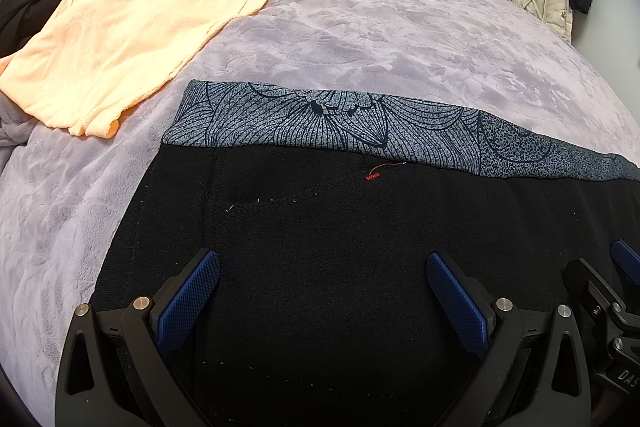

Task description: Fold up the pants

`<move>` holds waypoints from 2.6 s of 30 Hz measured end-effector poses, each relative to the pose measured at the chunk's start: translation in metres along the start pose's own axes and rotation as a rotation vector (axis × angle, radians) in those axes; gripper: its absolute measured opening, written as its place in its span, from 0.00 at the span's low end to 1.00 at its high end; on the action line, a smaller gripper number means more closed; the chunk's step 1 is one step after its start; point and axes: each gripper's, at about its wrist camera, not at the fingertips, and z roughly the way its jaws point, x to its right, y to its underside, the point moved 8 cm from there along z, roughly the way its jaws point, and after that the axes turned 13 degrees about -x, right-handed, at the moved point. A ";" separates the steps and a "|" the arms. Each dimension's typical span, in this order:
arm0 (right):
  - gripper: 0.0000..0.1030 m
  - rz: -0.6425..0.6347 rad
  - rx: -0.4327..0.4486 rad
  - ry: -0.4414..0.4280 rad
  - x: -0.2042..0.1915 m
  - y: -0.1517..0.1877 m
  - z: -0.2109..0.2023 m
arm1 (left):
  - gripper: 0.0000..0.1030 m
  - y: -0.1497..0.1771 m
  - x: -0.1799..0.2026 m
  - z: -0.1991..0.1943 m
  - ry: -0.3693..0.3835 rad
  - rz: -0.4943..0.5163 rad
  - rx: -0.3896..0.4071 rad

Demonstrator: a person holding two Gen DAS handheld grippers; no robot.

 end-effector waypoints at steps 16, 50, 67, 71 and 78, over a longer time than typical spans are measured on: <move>1.00 0.000 -0.001 0.000 0.001 -0.001 -0.001 | 1.00 0.000 0.000 0.000 0.001 0.000 0.001; 1.00 -0.411 -0.194 0.036 -0.058 -0.062 0.008 | 1.00 -0.032 -0.017 -0.022 -0.020 0.007 -0.061; 0.19 -0.846 -0.338 -0.294 -0.128 -0.061 0.057 | 1.00 -0.035 -0.027 -0.016 0.103 -0.017 -0.098; 0.10 -0.903 -0.255 -0.234 -0.131 -0.054 0.035 | 1.00 -0.043 -0.025 -0.026 0.200 -0.057 -0.122; 0.09 -0.886 -0.054 -0.176 -0.135 -0.038 -0.019 | 1.00 -0.079 -0.025 -0.026 0.310 -0.288 -0.188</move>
